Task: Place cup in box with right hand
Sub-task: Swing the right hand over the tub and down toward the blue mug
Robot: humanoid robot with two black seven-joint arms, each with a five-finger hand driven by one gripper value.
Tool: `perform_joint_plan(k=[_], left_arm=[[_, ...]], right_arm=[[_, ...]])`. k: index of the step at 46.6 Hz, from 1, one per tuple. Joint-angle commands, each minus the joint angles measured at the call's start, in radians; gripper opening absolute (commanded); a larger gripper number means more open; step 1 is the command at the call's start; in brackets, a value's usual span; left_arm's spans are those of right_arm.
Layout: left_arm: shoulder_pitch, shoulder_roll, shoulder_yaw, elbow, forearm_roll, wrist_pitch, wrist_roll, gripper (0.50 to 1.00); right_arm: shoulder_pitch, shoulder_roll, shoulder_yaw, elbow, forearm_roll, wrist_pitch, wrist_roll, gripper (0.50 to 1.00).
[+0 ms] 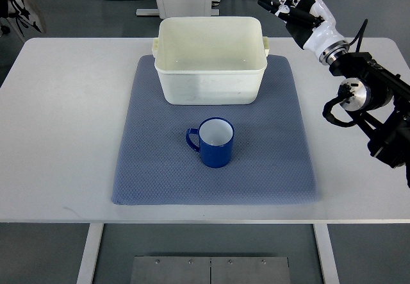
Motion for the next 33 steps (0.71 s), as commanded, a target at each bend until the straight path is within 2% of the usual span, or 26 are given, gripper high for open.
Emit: perform_joint_plan(k=[1, 20, 33], left_arm=[[0.000, 0.000, 0.000, 0.000, 0.002, 0.000, 0.000, 1.000], [0.000, 0.000, 0.000, 0.000, 0.002, 0.000, 0.000, 1.000], [0.000, 0.000, 0.000, 0.000, 0.000, 0.000, 0.000, 1.000]], right_arm=[[0.000, -0.002, 0.000, 0.041, -0.044, 0.020, -0.001, 0.995], [-0.017, -0.022, -0.107, 0.170, -0.312, 0.192, 0.008, 0.995], [-0.018, -0.024, -0.203, 0.187, -0.391, 0.217, 0.010, 0.995]])
